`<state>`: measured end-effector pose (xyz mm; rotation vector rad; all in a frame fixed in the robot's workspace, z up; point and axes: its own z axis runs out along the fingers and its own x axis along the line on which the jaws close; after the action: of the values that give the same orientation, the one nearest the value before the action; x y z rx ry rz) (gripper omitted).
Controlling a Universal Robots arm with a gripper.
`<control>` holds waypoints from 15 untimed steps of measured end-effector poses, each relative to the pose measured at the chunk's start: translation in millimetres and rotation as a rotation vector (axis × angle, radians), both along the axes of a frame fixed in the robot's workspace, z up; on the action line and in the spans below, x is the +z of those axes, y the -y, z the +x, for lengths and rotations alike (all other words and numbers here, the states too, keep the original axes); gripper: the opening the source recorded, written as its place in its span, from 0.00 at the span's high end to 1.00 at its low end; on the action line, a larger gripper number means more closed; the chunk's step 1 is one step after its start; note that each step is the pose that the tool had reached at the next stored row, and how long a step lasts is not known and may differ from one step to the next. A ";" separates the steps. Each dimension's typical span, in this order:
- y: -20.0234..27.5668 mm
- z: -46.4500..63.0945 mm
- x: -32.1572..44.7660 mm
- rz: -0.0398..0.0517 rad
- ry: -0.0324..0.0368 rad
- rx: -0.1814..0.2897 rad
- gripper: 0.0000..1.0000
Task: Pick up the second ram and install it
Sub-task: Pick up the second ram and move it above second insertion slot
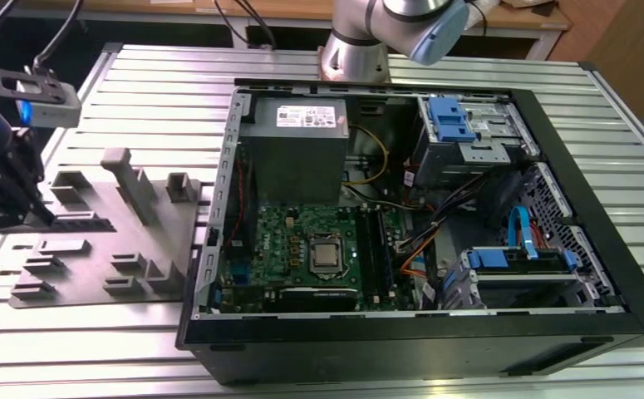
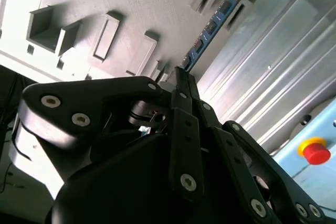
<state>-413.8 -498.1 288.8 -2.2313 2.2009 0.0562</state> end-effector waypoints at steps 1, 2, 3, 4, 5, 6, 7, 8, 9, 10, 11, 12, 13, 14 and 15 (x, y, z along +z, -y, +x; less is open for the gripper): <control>0.0 0.2 3.4 0.0003 -0.0001 0.000 0.92; 0.0 0.4 7.3 0.0005 -0.0001 0.000 0.92; 0.0 0.5 11.2 0.0007 0.0000 0.000 0.92; 0.0 0.6 15.2 0.0007 0.0000 0.000 0.92; 0.0 0.6 19.1 0.0007 -0.0001 0.000 0.92; 0.0 0.7 23.1 0.0008 0.0000 0.000 0.92; 0.0 0.8 27.1 0.0008 0.0000 0.000 0.92; 0.0 0.8 31.3 0.0008 -0.0001 0.000 0.92; 0.0 0.8 35.6 0.0009 0.0001 0.000 0.92; 0.0 0.8 39.9 0.0008 0.0000 0.000 0.92; 0.0 0.8 44.3 0.0008 0.0000 0.000 0.92; -0.1 0.8 48.8 0.0008 0.0000 0.000 0.92; -0.1 0.9 52.9 0.0008 0.0001 0.000 0.92; -0.1 0.9 56.8 0.0008 0.0001 0.000 0.92; 0.0 0.9 60.8 0.0008 0.0001 0.000 0.92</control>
<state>-412.9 -498.0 349.6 -2.2306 2.2006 0.0570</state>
